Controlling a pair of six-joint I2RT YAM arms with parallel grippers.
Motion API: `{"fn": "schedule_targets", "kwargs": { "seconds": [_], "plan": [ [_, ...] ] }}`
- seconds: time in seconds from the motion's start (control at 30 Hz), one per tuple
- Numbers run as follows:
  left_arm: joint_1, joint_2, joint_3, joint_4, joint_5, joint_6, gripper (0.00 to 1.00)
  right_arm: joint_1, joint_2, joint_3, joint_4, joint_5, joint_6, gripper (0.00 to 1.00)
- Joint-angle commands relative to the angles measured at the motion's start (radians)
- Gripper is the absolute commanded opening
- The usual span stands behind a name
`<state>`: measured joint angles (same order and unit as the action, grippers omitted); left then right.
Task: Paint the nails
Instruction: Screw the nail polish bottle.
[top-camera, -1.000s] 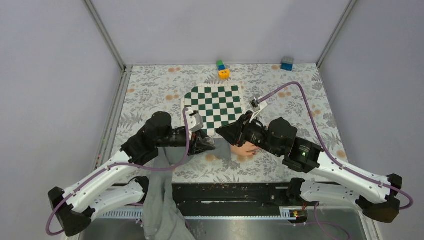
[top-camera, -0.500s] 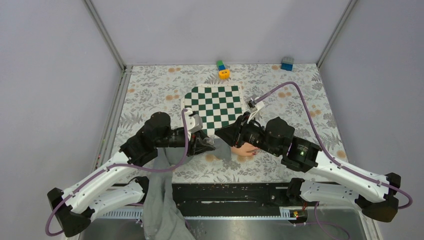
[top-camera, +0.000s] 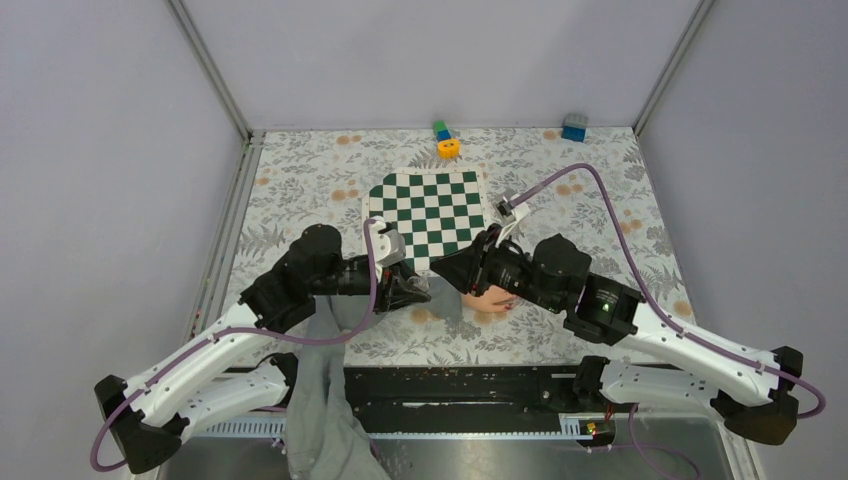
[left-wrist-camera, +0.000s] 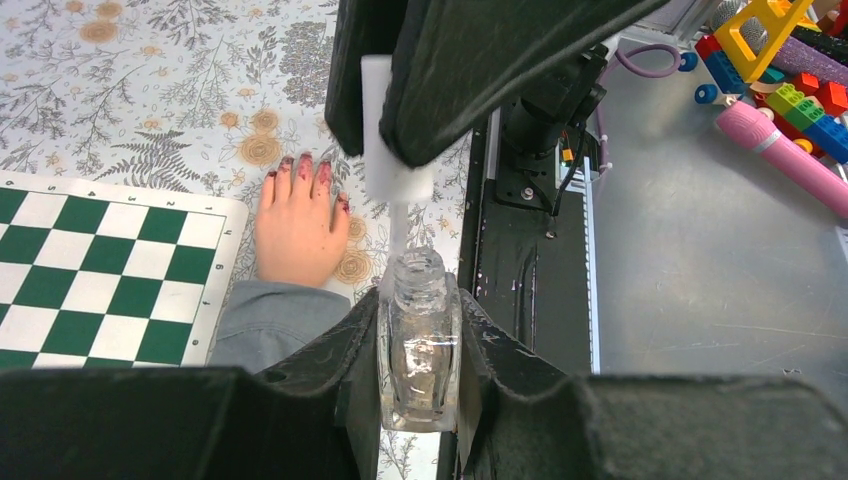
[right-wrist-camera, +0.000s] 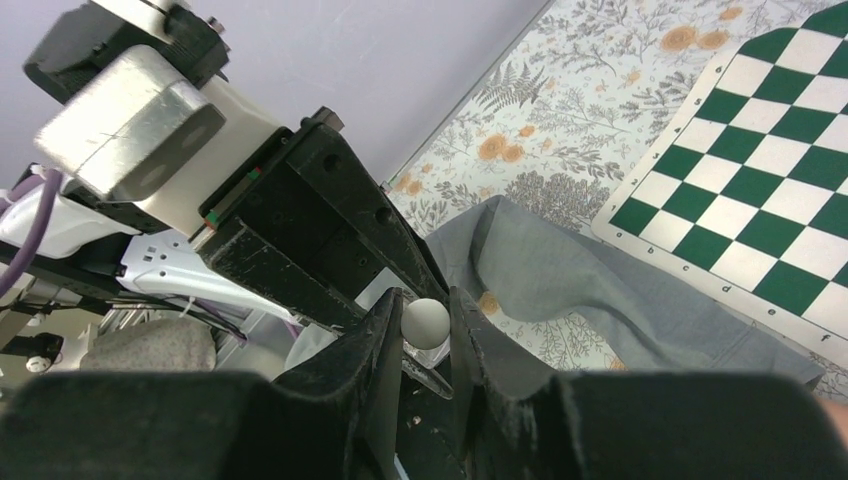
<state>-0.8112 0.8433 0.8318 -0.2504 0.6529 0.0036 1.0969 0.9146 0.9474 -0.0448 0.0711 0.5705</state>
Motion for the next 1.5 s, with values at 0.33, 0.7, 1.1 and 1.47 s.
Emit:
{"fn": "schedule_targets", "kwargs": {
  "seconds": [0.33, 0.7, 1.1, 1.47],
  "plan": [
    [-0.010, 0.000, 0.034, 0.053, 0.057, 0.021, 0.00, 0.006, -0.025, 0.045, 0.035, -0.026, -0.023, 0.09],
    [-0.012, 0.010, 0.039, 0.043, 0.060, 0.022, 0.00, 0.006, -0.042, 0.043, 0.034, -0.029, -0.020, 0.08],
    [-0.014, 0.005, 0.039, 0.044, 0.054, 0.023, 0.00, 0.006, -0.024, 0.042, 0.018, -0.050, -0.016, 0.08],
    [-0.014, 0.004, 0.036, 0.043, 0.049, 0.025, 0.00, 0.006, -0.024, 0.040, -0.004, -0.047, -0.019, 0.07]
  ]
}}
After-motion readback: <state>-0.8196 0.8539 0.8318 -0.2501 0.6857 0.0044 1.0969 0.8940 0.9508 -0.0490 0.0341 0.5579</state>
